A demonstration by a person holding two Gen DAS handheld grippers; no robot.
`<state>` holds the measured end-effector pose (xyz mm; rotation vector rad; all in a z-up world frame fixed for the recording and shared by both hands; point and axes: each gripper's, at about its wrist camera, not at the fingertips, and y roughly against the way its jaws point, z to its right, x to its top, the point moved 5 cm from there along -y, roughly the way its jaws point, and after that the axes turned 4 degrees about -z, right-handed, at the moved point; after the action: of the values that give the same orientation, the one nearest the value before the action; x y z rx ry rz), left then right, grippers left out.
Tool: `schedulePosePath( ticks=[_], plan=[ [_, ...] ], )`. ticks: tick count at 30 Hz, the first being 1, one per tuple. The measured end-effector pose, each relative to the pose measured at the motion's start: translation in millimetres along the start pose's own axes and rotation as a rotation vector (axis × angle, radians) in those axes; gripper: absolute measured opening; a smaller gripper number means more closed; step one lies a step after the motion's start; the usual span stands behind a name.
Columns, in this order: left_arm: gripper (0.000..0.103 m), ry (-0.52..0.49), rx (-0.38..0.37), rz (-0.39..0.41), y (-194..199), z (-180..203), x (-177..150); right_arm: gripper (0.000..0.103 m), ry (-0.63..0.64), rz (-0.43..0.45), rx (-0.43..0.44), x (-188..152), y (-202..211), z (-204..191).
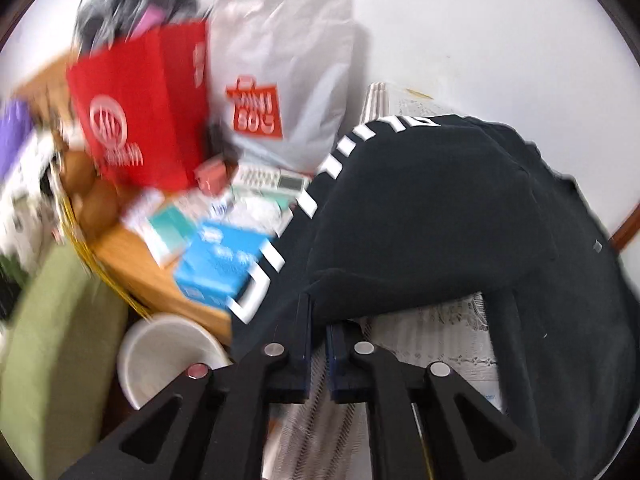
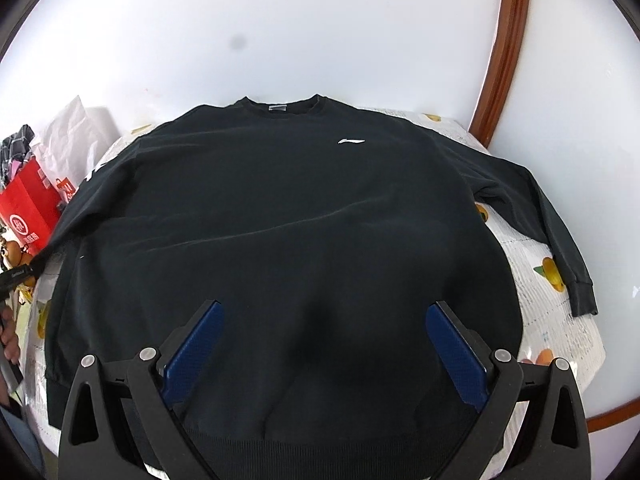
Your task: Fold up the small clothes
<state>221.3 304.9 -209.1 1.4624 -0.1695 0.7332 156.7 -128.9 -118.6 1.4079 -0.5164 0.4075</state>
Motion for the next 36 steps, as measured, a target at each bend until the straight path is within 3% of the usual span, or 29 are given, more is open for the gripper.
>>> schedulePosePath(
  ticks=[3, 7, 9, 15, 21, 27, 32, 34, 36],
  plan=[
    [0.005, -0.015, 0.006, 0.056, 28, 7, 16, 0.1, 0.005, 0.022, 0.004, -5, 10, 7],
    [0.005, -0.083, 0.022, 0.179, 81, 47, 39, 0.1, 0.006, 0.045, 0.01, -2, 15, 30],
    [0.005, -0.119, 0.002, 0.249, 107, 79, 49, 0.1, 0.008, 0.061, 0.004, 5, 17, 45],
    [0.005, -0.229, -0.08, 0.323, 140, 185, 67, 0.1, -0.023, 0.11, 0.017, 16, 27, 94],
    [0.005, -0.418, -0.142, 0.252, 104, 305, 49, 0.1, -0.085, 0.082, -0.003, -3, 16, 142],
    [0.007, -0.49, -0.196, 0.107, 55, 364, 15, 0.1, -0.094, 0.043, -0.045, -22, 7, 169],
    [0.027, -0.466, -0.235, -0.012, 41, 374, -7, 0.1, -0.078, 0.04, -0.043, -25, 6, 169],
    [0.058, -0.45, -0.275, 0.006, 50, 360, -12, 0.1, -0.055, 0.047, -0.027, -19, 6, 159],
    [0.067, -0.423, -0.292, 0.046, 65, 339, -13, 0.1, -0.009, 0.06, -0.008, -10, 6, 140]
  ],
)
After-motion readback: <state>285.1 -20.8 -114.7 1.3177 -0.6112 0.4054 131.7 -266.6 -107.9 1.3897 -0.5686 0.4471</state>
